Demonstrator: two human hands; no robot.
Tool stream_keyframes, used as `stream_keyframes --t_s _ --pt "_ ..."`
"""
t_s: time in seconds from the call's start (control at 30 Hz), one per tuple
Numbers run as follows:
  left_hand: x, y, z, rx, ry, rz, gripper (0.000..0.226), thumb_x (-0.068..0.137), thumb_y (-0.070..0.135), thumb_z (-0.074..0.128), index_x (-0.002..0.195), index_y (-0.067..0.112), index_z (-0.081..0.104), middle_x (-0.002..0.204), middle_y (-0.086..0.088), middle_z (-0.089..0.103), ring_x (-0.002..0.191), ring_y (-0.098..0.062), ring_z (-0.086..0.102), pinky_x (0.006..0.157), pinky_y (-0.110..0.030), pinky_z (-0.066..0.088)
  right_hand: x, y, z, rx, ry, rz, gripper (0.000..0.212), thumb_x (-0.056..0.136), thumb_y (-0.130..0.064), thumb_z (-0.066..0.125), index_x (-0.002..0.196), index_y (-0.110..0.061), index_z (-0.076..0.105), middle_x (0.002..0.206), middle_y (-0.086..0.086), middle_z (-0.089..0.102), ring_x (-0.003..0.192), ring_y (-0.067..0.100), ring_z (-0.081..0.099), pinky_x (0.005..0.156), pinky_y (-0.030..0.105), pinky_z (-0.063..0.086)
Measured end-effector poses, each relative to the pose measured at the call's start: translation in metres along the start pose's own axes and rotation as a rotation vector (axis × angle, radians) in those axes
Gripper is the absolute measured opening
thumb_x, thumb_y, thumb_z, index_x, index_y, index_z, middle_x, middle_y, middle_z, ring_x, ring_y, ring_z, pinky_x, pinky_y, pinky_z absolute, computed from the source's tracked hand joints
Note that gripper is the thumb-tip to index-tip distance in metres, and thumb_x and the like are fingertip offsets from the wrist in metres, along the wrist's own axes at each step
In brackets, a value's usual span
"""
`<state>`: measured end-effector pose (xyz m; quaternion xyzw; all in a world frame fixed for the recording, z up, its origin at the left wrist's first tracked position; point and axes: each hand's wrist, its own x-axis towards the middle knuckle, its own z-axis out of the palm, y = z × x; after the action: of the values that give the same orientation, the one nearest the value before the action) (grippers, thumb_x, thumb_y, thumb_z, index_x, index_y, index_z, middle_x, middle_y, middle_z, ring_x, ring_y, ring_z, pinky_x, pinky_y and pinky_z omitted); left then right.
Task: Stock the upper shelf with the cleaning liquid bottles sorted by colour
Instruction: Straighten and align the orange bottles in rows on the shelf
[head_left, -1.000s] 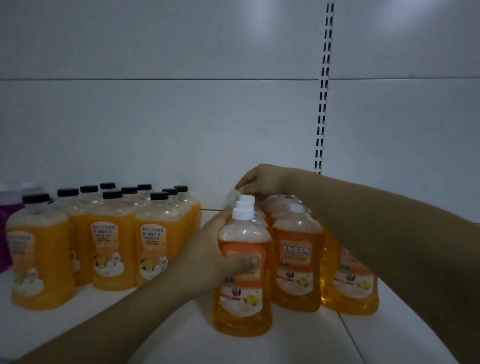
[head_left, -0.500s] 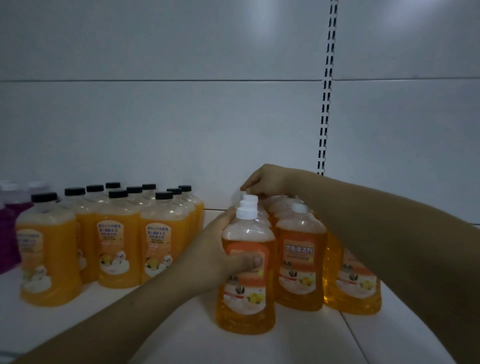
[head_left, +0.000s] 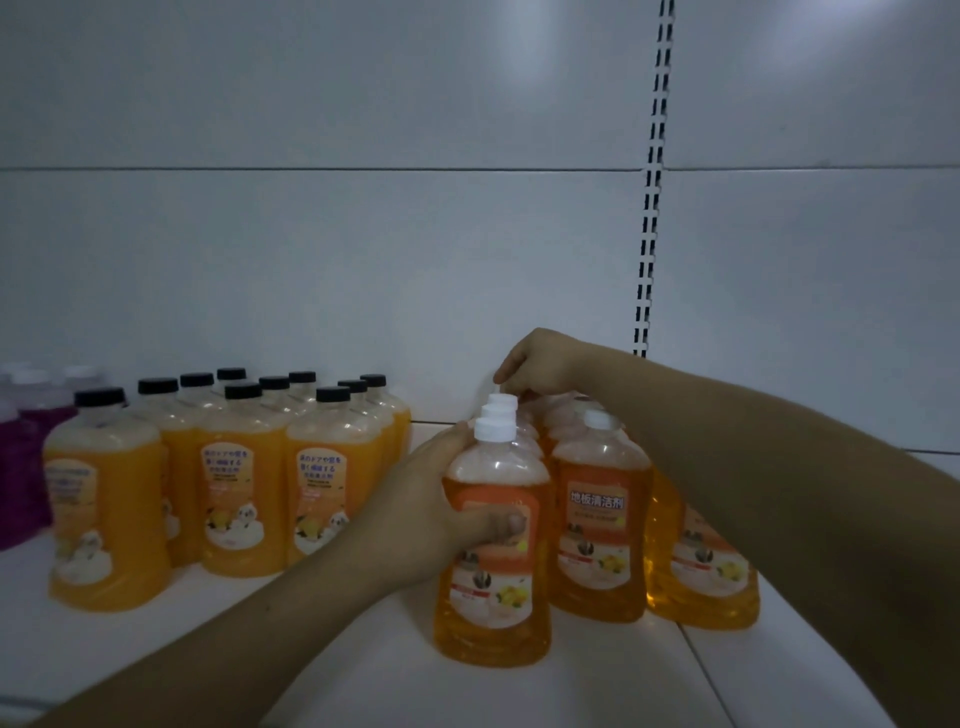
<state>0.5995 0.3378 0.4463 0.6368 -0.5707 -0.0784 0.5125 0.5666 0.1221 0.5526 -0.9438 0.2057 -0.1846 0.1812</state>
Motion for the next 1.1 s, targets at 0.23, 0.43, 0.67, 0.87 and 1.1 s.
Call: stream_keyframes --t_s 0.23,0.43,0.67,0.87,1.1 --pt "-0.002 0.003 0.001 -0.003 0.001 0.004 0.068 0.066 0.04 0.079 0.127 0.041 0.047 0.111 0.014 0.064 0.096 -0.004 0.066 0.079 -0.032 0.058 -0.005 -0.008 -0.001 -0.034 -0.031 0.027 0.024 0.089 -0.005 0.063 0.111 -0.009 0.071 0.086 -0.005 0.066 0.071 0.011 0.066 0.071 0.019 0.055" --pt "0.004 -0.004 -0.004 -0.04 -0.048 -0.021 0.086 0.054 0.062 0.077 0.13 0.039 0.043 0.121 0.01 0.058 0.104 -0.011 0.063 0.082 -0.036 0.057 -0.019 -0.012 -0.004 -0.082 -0.056 -0.005 0.032 0.096 -0.011 0.049 0.125 -0.014 0.064 0.095 -0.006 0.059 0.087 0.015 0.061 0.079 0.025 0.053" --pt "0.023 0.009 -0.01 -0.119 -0.032 -0.187 0.036 0.091 0.052 0.035 0.125 0.043 0.041 0.108 0.025 0.05 0.082 0.014 0.051 0.061 -0.002 0.043 -0.045 -0.007 -0.017 -0.153 0.021 -0.023 0.042 0.099 -0.04 0.047 0.134 -0.018 0.055 0.142 -0.002 0.051 0.127 0.016 0.046 0.098 0.025 0.032" --pt "0.045 -0.001 -0.015 -0.228 0.017 -0.358 0.077 0.071 0.075 0.047 0.139 0.039 0.041 0.148 0.006 0.038 0.134 -0.018 0.037 0.109 -0.039 0.028 -0.088 -0.016 -0.017 -0.135 0.019 0.042 0.063 0.099 -0.058 0.027 0.146 -0.017 0.039 0.152 0.003 0.038 0.138 0.022 0.036 0.108 0.033 0.027" --pt "0.063 -0.012 -0.006 -0.303 -0.037 -0.387 0.032 0.096 0.038 0.04 0.093 0.018 0.064 0.063 0.002 0.07 0.058 -0.009 0.064 0.059 -0.023 0.047 -0.108 -0.009 0.003 -0.068 0.027 0.069 0.072 0.096 -0.063 0.014 0.149 -0.019 0.033 0.154 0.004 0.034 0.141 0.022 0.031 0.112 0.036 0.022"
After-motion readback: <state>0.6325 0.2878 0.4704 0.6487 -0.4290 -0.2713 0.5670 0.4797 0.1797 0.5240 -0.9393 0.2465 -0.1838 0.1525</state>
